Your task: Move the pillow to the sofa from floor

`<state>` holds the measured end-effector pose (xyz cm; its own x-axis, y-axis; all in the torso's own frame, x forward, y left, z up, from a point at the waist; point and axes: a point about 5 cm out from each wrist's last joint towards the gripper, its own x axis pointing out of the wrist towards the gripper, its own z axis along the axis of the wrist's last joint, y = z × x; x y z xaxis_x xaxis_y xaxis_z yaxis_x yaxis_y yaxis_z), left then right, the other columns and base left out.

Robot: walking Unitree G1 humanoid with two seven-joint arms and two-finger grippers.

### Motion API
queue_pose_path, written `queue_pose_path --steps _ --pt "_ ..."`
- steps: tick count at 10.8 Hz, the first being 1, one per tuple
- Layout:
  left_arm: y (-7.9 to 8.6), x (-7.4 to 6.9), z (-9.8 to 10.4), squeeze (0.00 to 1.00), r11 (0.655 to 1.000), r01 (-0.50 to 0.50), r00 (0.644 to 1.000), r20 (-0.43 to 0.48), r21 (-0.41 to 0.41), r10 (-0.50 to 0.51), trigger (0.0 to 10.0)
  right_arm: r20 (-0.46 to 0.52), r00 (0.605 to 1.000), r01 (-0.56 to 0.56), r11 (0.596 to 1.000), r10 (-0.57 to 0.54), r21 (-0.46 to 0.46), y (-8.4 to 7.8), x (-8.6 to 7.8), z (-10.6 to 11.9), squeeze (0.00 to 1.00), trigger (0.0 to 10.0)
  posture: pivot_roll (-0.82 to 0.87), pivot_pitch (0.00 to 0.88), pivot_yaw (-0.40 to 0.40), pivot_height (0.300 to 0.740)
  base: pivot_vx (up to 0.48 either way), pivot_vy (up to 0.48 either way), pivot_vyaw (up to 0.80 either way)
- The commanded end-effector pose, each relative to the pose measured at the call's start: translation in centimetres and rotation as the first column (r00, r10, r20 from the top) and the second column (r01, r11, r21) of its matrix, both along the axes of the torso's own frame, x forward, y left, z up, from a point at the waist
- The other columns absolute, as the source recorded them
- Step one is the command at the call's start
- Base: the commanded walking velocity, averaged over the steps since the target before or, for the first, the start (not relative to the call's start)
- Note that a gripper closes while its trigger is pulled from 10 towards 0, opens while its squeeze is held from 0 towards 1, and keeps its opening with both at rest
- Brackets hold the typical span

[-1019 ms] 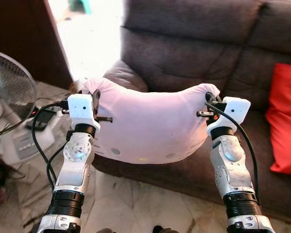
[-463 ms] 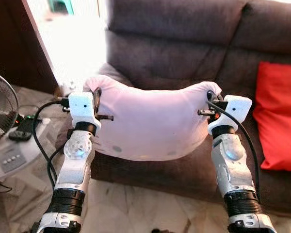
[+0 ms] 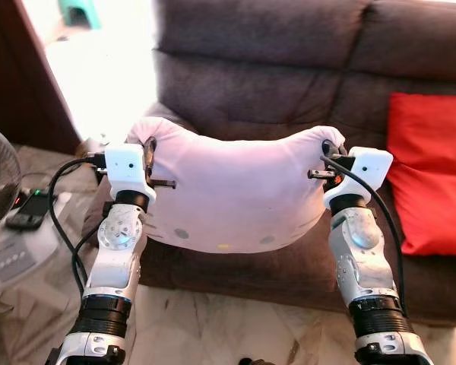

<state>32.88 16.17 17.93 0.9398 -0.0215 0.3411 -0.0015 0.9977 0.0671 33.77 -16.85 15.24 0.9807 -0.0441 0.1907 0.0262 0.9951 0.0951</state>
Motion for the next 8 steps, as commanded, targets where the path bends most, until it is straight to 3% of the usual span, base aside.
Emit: queue_pose_path --steps 1,2,8 --pt "0.28 0.15 1.26 0.0 1.0 -0.014 0.998 0.056 0.002 0.014 10.0 0.032 0.999 0.022 1.0 -0.022 -0.002 -0.66 0.09 0.82 0.0 10.0 0.09 0.067 -0.062 0.74 0.251 0.0 -0.63" --pt "0.4 0.14 1.22 0.0 1.0 -0.017 0.998 0.054 0.003 0.017 10.0 0.03 0.999 0.021 1.0 -0.021 -0.004 -0.64 0.1 0.77 0.0 10.0 0.09 0.068 -0.063 0.74 0.0 0.0 -0.63" --pt "0.47 0.17 1.34 0.0 1.0 -0.016 0.998 0.056 0.002 0.016 10.0 0.043 0.999 0.023 1.0 -0.023 0.007 -0.59 0.07 0.84 0.0 10.0 0.09 0.068 -0.063 0.74 0.0 0.0 0.0"
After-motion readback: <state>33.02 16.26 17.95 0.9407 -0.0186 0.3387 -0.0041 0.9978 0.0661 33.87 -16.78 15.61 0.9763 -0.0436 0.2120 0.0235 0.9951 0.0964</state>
